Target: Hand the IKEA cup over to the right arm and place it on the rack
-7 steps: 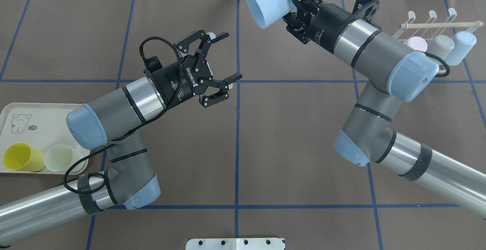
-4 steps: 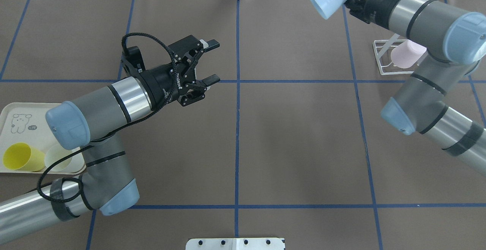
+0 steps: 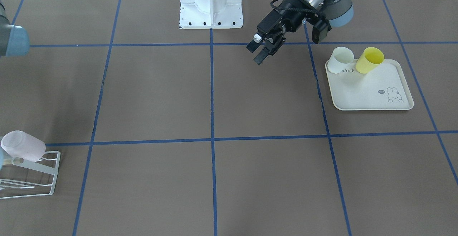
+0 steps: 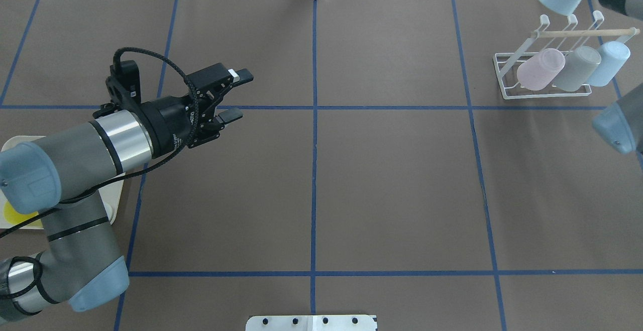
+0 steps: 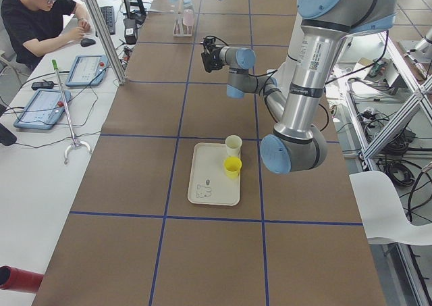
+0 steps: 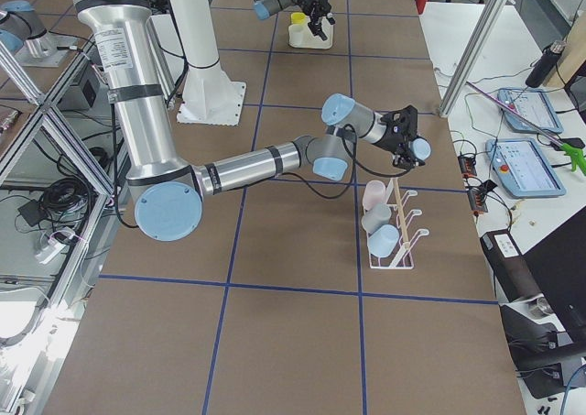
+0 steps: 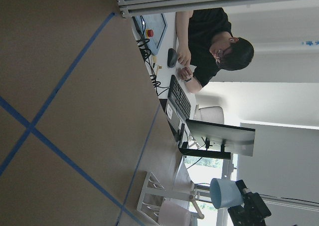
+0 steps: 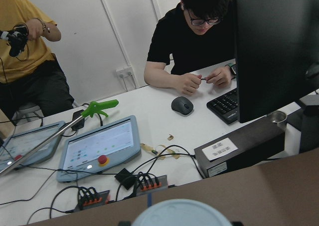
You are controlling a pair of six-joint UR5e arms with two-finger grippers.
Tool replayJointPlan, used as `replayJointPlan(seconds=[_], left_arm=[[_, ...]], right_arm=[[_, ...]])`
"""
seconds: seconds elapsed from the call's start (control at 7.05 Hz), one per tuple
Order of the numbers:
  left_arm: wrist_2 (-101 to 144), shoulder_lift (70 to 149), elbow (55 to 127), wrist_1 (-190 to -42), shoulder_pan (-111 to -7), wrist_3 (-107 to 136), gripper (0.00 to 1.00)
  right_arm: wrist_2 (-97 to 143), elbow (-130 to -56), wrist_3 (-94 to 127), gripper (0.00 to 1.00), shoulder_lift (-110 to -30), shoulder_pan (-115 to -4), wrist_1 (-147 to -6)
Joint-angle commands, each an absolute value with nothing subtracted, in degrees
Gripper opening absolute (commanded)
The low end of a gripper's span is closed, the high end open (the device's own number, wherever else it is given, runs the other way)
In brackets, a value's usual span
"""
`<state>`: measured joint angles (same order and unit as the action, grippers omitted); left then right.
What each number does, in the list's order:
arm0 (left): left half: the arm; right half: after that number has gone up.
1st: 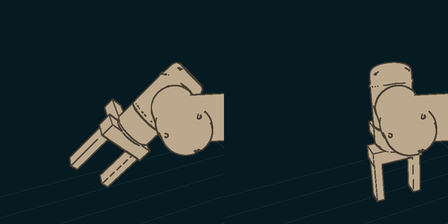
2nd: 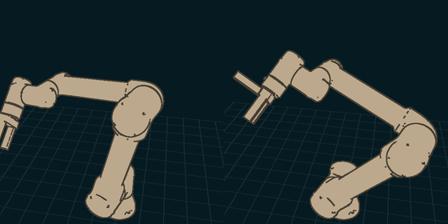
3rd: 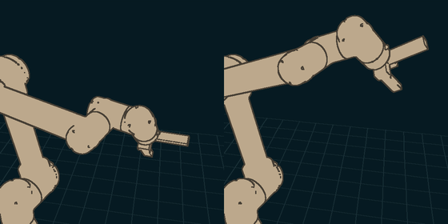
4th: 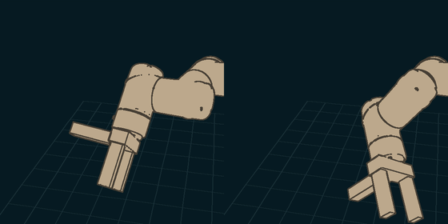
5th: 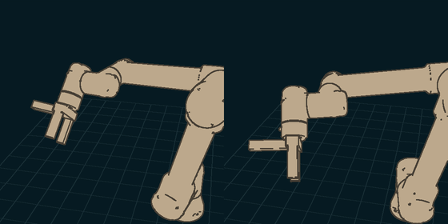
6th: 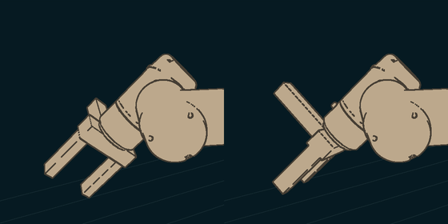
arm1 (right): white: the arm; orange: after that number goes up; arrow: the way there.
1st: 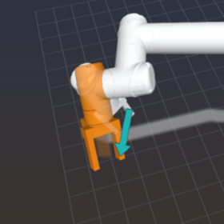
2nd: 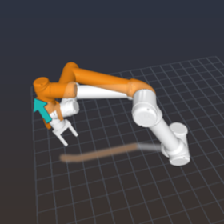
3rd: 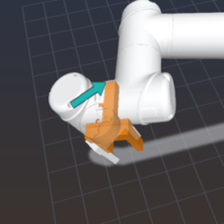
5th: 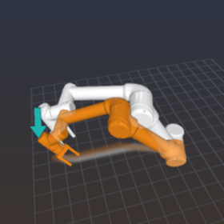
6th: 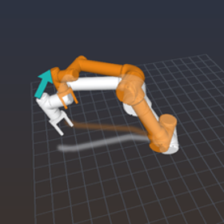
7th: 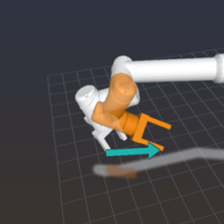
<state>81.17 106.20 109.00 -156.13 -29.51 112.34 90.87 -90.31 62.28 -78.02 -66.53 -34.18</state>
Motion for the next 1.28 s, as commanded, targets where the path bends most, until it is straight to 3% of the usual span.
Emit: replayJointPlan(seconds=[0.0, 0.28, 1.13], left_arm=[[81.7, 104.2, 109.8, -155.5, -29.5, 109.8, 1.00], [81.7, 104.2, 109.5, -155.5, -29.5, 109.8, 1.00], [81.7, 104.1, 109.3, -155.5, -29.4, 109.9, 1.00]], right_arm=[[90.9, -82.6, 52.1, 0.00, -77.6, -70.5, -31.0], [90.9, -72.7, 48.6, 0.00, -75.4, -70.6, -22.3], [90.9, -68.5, 44.4, 0.00, -74.9, -70.8, -22.2]])
